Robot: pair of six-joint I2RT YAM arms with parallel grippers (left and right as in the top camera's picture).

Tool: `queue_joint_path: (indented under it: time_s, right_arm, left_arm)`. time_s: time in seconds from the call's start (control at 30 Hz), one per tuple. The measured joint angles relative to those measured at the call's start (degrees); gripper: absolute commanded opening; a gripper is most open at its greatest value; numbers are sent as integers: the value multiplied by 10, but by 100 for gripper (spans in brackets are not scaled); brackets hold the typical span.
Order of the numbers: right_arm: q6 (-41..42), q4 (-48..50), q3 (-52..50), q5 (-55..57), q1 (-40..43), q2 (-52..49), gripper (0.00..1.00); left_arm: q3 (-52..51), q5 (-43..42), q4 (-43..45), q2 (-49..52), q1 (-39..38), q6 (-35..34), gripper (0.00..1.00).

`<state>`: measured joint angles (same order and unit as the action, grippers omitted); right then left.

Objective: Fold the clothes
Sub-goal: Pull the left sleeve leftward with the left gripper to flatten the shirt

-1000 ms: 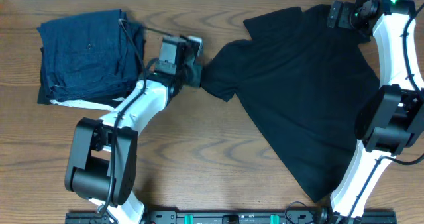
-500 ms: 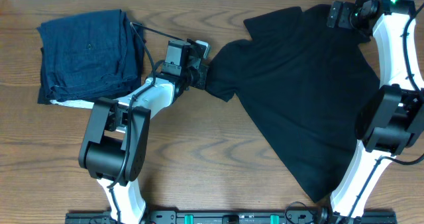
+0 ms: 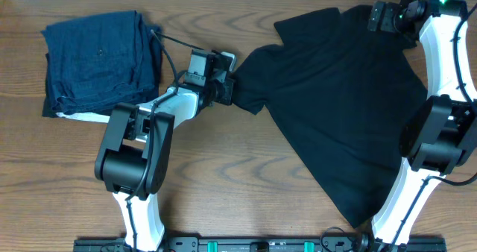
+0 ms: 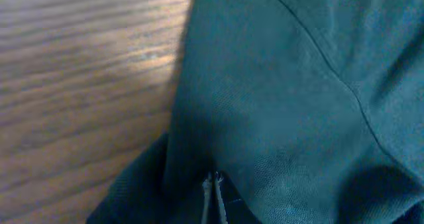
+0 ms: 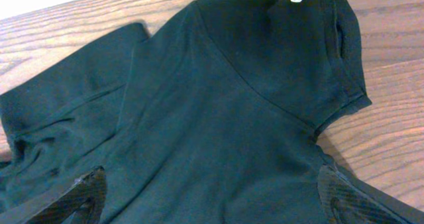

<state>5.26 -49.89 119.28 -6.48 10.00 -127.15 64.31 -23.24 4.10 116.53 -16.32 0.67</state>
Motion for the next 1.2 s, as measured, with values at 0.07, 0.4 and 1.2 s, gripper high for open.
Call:
queue_joint_path:
  time_s: [0.07, 0.4, 1.2]
  right_arm:
    - [0, 0, 0, 0, 0, 0, 99]
    - [0, 0, 0, 0, 0, 0, 99]
    - [0, 0, 0, 0, 0, 0, 99]
  left_arm:
    - [3, -2, -3, 2, 1, -7, 6]
    - [104, 65, -228, 11, 0, -35, 6]
    - [147, 151, -437, 11, 42, -34, 6]
